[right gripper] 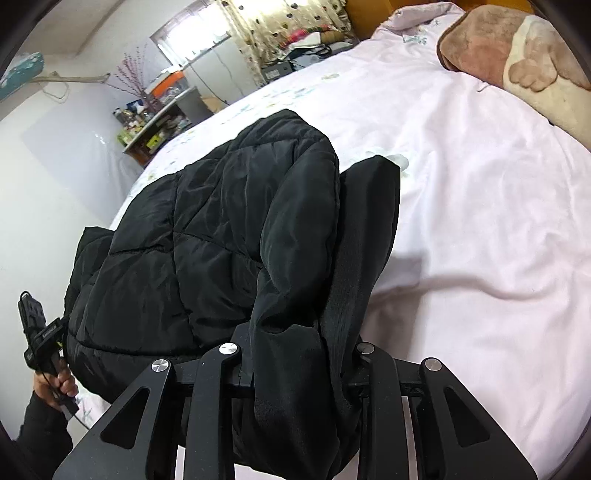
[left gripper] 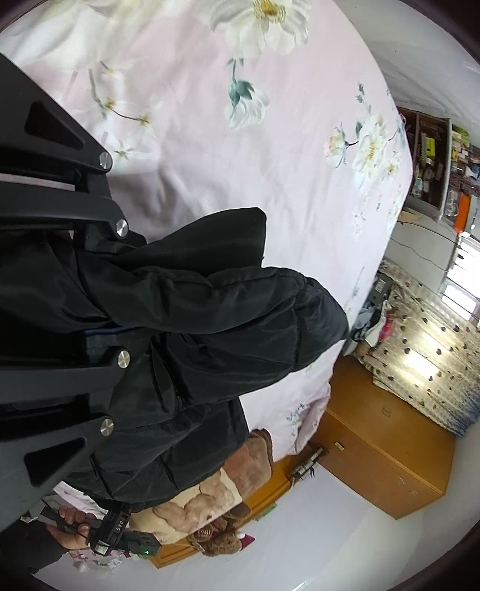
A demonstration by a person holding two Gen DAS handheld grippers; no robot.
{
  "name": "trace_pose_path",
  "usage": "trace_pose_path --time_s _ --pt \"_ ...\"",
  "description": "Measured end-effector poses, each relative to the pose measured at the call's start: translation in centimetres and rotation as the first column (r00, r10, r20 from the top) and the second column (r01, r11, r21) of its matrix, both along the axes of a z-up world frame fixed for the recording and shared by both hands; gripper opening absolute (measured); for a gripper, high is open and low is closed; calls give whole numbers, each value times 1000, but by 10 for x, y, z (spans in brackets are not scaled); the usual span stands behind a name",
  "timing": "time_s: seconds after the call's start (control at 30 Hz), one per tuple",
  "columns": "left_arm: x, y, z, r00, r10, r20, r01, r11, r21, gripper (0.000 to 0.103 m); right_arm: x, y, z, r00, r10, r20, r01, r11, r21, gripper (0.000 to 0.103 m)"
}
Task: Fold large clothes
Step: 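Fold the held side over the jacket and open both tools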
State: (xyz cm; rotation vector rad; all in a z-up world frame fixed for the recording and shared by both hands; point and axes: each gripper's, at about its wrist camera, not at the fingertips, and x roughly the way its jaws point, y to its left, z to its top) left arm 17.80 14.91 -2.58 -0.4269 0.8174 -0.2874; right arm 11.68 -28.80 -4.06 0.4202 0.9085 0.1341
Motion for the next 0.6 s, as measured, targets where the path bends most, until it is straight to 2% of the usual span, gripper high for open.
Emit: trace_pose_path --time_s 0.13,0.23,0.37,0.53,0.6 --pt "-12 10 7 1000 10 20 -9 1000 -12 25 -15 7 9 999 16 28 -17 1000 13 27" --pt "-3 16 13 999 20 31 -20 1000 -14 25 -6 17 14 998 33 44 -34 999 12 27" --pt "20 24 24 998 34 55 -32 999 -31 25 20 30 26 996 41 83 -43 999 18 27" --pt "69 30 38 994 38 100 -33 998 -51 25 56 25 41 989 40 141 -43 999 20 27" --pt "93 28 44 993 7 120 0 999 -52 25 75 20 44 987 35 156 -39 999 21 27"
